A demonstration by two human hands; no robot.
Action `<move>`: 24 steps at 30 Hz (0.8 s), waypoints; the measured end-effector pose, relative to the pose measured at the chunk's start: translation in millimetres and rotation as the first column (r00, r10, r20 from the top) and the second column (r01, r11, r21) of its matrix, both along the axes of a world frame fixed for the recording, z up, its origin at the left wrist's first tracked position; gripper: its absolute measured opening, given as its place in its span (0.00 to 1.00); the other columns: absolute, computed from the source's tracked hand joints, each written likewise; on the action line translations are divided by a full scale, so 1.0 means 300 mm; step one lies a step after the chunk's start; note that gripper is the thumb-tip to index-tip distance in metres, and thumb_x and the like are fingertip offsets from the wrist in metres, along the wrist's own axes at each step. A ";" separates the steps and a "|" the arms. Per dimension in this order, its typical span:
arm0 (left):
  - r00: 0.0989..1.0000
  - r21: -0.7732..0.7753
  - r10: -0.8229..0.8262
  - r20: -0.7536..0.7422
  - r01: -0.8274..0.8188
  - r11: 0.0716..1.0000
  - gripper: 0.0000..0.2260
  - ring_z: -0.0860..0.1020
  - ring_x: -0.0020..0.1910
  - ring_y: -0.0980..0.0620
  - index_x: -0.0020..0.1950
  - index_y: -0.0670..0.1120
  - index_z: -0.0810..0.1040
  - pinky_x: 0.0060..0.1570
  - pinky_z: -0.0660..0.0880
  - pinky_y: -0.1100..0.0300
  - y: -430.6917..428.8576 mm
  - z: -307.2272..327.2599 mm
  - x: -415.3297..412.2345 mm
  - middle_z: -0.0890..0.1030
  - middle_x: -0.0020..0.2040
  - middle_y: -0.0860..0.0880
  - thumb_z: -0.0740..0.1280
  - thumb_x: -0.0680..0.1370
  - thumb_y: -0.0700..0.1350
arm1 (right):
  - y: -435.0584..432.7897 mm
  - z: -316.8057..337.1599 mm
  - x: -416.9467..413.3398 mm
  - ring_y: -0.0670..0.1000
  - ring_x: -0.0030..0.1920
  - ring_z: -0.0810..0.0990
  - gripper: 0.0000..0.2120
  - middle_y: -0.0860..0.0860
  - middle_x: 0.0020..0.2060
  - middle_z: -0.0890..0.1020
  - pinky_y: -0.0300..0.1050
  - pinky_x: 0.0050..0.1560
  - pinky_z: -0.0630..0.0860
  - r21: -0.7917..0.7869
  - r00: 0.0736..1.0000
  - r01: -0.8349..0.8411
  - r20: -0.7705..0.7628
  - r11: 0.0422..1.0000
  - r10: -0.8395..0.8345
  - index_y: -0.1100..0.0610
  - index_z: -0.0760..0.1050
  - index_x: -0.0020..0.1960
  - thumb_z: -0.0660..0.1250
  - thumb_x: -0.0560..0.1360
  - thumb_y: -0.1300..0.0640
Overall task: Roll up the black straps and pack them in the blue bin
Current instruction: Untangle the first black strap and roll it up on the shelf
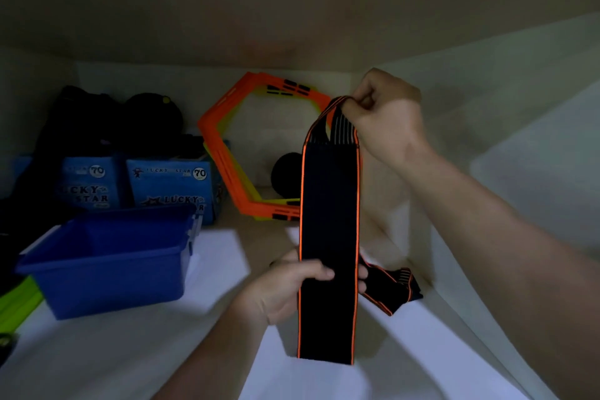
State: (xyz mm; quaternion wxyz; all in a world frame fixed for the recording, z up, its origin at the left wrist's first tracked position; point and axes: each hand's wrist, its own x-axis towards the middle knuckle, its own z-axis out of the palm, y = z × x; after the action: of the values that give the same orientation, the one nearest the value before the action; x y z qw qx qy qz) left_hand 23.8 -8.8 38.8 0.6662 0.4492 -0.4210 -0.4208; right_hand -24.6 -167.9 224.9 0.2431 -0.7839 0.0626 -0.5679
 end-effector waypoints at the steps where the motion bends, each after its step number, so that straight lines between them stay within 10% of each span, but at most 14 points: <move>1: 0.997 0.022 0.078 -0.003 -0.078 0.997 0.16 0.82 0.53 0.38 0.59 0.37 0.81 0.59 0.77 0.45 0.027 -0.036 -0.007 0.83 0.55 0.34 0.61 0.74 0.31 | -0.001 -0.003 0.030 0.43 0.28 0.71 0.03 0.45 0.27 0.75 0.33 0.29 0.65 0.010 1.000 -0.001 -0.010 1.000 0.001 0.55 0.77 0.37 0.70 0.69 0.59; 8: 0.811 0.178 0.569 -0.134 -0.546 0.819 0.15 0.79 0.40 0.43 0.48 0.42 0.82 0.44 0.75 0.51 0.208 -0.180 -0.045 0.80 0.41 0.40 0.58 0.74 0.29 | 0.049 -0.193 0.363 0.49 0.36 0.75 0.04 0.48 0.32 0.77 0.40 0.34 0.70 0.044 0.969 -0.041 -0.243 0.998 0.051 0.55 0.77 0.38 0.71 0.70 0.58; 13: 0.583 0.223 0.766 0.271 -0.812 0.539 0.17 0.83 0.42 0.47 0.52 0.52 0.77 0.46 0.79 0.46 0.373 -0.286 0.014 0.84 0.44 0.43 0.64 0.67 0.36 | 0.161 -0.447 0.603 0.57 0.45 0.81 0.08 0.58 0.42 0.84 0.44 0.42 0.71 0.099 0.886 -0.074 -0.451 0.992 0.112 0.62 0.79 0.43 0.72 0.72 0.57; 19: 0.328 0.170 0.447 0.832 -0.919 0.357 0.34 0.78 0.53 0.47 0.75 0.62 0.55 0.56 0.76 0.52 0.454 -0.317 0.036 0.77 0.53 0.50 0.67 0.74 0.48 | 0.253 -0.713 0.769 0.60 0.50 0.83 0.08 0.60 0.47 0.85 0.45 0.45 0.73 0.126 0.765 -0.033 -0.636 0.991 0.107 0.59 0.81 0.43 0.74 0.72 0.55; 24: 0.165 0.144 0.046 0.985 -0.941 0.306 0.24 0.63 0.71 0.49 0.74 0.61 0.65 0.68 0.63 0.53 0.535 -0.362 0.091 0.65 0.72 0.55 0.60 0.77 0.62 | 0.273 -0.860 0.856 0.60 0.47 0.84 0.14 0.62 0.45 0.85 0.43 0.40 0.70 0.200 0.710 0.023 -0.693 0.979 0.125 0.63 0.82 0.45 0.73 0.73 0.51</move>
State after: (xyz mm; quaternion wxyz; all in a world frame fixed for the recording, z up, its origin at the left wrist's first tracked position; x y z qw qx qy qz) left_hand 51.2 151.7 -69.9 0.1707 0.9538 -0.2430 0.0451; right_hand 232.1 -85.9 -33.1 0.2920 -0.9145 0.1835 -0.2116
